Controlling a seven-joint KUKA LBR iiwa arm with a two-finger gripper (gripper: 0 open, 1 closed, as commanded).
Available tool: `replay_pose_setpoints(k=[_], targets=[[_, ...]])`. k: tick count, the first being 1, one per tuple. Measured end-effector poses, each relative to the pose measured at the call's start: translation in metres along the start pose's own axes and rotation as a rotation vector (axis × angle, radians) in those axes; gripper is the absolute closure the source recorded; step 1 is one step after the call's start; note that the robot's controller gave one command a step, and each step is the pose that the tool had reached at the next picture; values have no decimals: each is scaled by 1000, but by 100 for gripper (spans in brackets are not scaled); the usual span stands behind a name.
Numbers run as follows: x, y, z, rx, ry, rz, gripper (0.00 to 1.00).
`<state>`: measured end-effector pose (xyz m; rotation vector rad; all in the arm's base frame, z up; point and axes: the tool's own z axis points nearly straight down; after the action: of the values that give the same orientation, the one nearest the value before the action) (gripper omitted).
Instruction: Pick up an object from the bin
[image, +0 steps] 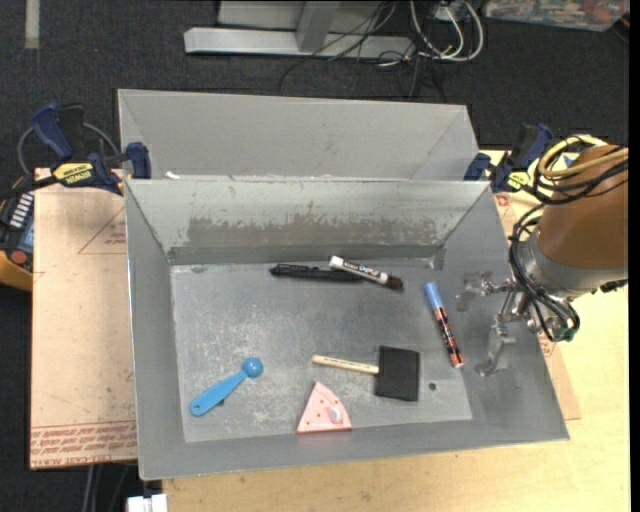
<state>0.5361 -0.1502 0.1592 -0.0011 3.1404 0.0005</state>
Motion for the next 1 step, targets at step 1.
replay_pose_setpoints(k=[1], targets=[[3, 117, 92, -5, 9, -123, 0]])
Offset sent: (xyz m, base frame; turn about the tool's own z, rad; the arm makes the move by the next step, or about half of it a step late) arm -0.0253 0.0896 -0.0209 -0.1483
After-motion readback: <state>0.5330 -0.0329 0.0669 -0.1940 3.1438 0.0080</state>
